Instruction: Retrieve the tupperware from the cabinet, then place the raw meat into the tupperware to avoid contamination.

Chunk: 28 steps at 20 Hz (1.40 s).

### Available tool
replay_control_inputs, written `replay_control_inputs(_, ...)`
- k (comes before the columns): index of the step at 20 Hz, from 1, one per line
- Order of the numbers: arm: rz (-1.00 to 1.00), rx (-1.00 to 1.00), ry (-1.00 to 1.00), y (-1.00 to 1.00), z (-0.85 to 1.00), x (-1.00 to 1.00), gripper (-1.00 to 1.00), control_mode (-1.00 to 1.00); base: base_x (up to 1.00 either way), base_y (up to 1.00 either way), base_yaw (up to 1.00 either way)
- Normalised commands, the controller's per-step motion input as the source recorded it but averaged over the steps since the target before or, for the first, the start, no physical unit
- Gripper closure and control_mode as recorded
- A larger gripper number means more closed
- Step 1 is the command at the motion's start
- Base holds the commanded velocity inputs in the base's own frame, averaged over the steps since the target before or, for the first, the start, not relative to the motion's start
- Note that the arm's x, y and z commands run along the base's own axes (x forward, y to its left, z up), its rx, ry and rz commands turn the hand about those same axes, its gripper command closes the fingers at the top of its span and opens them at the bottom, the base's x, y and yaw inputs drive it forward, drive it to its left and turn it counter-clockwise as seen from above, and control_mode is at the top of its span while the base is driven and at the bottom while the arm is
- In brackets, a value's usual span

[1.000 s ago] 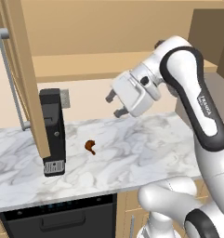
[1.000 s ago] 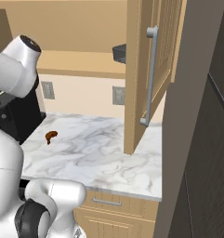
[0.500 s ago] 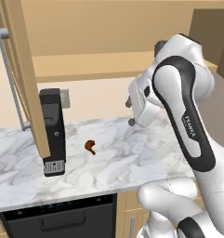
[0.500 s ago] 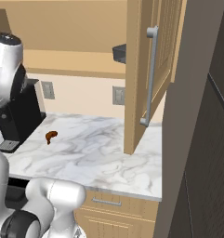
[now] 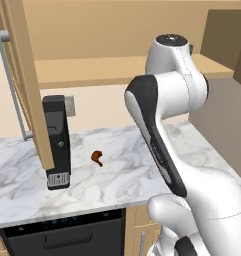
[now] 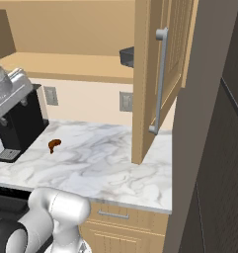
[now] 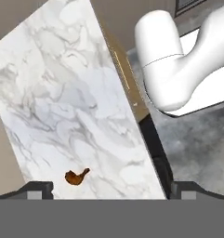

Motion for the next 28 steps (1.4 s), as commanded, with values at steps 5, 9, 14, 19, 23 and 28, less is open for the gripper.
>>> replay_control_inputs(5, -0.23, -0.42, -0.03, -0.2, 0.0, 0.18, -1.0, -1.0, 0.0, 0.0, 0.0)
replay_control_inputs(9, -0.14, -0.38, 0.06, -0.24, 0.04, 0.19, -1.0, -1.0, 0.0, 0.0, 0.0)
replay_control_inputs(14, -0.08, -0.13, 0.0, -0.19, 0.39, 0.12, -1.0, -1.0, 0.0, 0.0, 0.0)
replay_control_inputs(19, -0.03, 0.01, -0.08, -0.34, -0.04, 0.27, -1.0, -1.0, 0.0, 0.0, 0.0)
replay_control_inputs(23, -0.05, 0.0, -0.03, -0.36, 0.0, 0.43, -1.0, -1.0, 0.0, 0.0, 0.0)
replay_control_inputs(28, -0.05, 0.0, -0.18, -0.31, 0.08, 0.41, -1.0, -1.0, 0.0, 0.0, 0.0)
